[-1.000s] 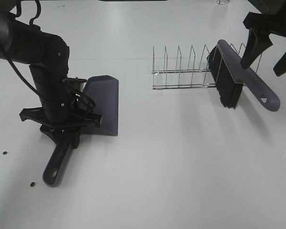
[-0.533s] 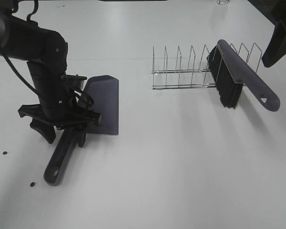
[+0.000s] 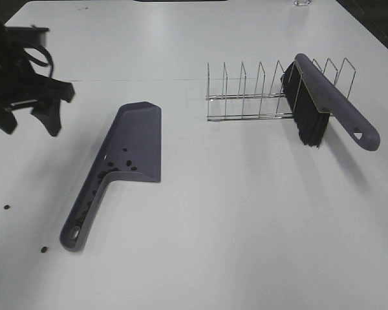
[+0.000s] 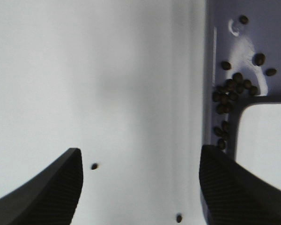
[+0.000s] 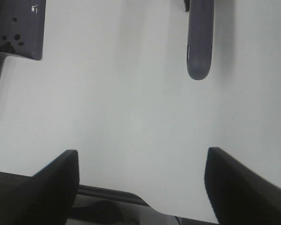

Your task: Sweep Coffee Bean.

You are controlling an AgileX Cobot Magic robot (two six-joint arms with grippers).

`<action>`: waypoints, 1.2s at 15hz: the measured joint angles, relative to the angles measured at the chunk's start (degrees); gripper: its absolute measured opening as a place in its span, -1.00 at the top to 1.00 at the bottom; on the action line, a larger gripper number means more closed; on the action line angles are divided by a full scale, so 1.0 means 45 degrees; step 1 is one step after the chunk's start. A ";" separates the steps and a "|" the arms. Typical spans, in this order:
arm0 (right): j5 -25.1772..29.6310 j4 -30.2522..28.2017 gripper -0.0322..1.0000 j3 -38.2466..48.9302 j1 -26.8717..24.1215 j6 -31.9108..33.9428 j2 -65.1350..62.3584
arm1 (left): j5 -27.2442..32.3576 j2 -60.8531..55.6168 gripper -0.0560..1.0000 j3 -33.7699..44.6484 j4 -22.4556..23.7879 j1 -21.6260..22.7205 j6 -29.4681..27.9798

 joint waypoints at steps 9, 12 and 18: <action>0.0038 -0.0267 -0.34 0.3540 0.0000 -0.0013 -0.7308 | 0.0242 -0.8925 -0.31 0.6073 0.0229 0.1744 0.0560; 0.0038 -0.0764 -0.34 0.4724 0.0000 -0.0064 -0.9346 | 0.0102 -1.2172 -0.31 0.7894 0.0853 0.1744 0.0560; 0.0051 -0.1324 -0.34 0.6595 0.0000 -0.0815 -1.3560 | 0.0038 -1.9506 -0.31 1.0084 0.1286 0.1744 0.0369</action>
